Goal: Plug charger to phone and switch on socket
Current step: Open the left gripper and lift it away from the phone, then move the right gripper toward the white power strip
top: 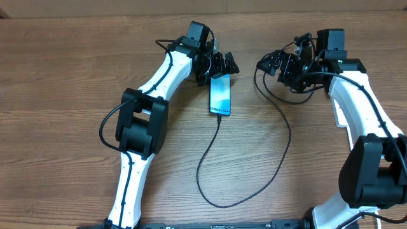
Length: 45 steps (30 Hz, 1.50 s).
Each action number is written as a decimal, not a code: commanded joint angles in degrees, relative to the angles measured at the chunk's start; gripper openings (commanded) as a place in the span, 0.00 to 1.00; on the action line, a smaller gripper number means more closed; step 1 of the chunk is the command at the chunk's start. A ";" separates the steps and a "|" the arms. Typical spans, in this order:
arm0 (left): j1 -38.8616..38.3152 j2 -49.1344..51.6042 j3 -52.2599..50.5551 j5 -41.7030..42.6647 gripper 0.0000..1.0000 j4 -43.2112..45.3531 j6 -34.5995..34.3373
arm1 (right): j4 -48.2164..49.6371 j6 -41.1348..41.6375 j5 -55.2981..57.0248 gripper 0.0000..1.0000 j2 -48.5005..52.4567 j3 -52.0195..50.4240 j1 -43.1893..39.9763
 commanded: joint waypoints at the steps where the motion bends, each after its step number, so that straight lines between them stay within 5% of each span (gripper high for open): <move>1: 0.33 1.46 -1.07 -6.05 1.00 -2.19 0.52 | -0.04 -0.26 0.15 1.00 -0.90 0.55 0.15; 24: 1.60 -0.02 4.70 -28.39 1.00 -19.26 5.86 | -0.07 -0.24 0.17 1.00 -0.90 0.55 0.15; 33: 0.11 -11.28 11.96 -33.90 1.00 -28.98 12.76 | -0.07 -0.24 0.17 1.00 -0.90 0.55 0.15; 45: -1.86 -23.69 11.96 -33.92 1.00 -32.44 13.25 | -0.07 -0.24 0.17 1.00 -0.90 0.55 0.15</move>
